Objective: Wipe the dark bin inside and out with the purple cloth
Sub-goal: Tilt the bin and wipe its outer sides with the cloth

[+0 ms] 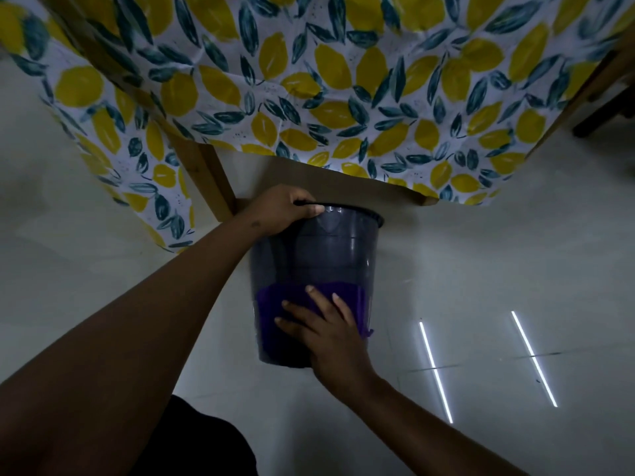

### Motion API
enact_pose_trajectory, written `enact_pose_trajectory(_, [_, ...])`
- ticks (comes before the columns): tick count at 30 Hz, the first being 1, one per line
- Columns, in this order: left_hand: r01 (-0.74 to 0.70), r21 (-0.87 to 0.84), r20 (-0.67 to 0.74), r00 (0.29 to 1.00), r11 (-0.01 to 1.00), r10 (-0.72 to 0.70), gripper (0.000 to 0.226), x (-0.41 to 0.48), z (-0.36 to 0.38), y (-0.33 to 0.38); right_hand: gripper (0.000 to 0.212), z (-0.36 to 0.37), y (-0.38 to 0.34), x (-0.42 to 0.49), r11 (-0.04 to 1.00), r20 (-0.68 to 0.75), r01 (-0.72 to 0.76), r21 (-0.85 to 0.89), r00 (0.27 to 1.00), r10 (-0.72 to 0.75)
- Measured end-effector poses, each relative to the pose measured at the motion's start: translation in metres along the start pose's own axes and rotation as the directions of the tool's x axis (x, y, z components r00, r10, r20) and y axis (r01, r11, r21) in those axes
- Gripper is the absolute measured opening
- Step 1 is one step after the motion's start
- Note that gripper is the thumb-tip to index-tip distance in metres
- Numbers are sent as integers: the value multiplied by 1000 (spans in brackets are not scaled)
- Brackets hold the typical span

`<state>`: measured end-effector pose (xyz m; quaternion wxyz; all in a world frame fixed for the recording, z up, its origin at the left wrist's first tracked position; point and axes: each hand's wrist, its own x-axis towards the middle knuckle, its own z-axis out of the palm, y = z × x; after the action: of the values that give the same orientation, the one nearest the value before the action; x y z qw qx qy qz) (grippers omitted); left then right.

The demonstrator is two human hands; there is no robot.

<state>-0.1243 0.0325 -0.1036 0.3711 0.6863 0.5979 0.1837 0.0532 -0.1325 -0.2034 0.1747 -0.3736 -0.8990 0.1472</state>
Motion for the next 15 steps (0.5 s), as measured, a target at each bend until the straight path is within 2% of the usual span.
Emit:
enact_pose_trajectory(4, [13,6,-8,1000,1000,-13,28,-1,0,2,69,4,-9,-1,1000,55,29,4,998,-29])
enact_pose_trajectory(7, [33,-17,-25,999,999,-33,21,-3,-1,3,61,5,-12,-2,998,87,56,34,994,-59])
enact_pose_trajectory(12, [12,17,-8,1000,1000,-12,19,-2,0,7,53,4,-12,-8,990,59,116,76,991,-121])
enact_pose_trajectory(15, [3,62,8,1000,998,-3,16,0,0,9,57,-2,-10,-3,996,12,83,28,996,-84])
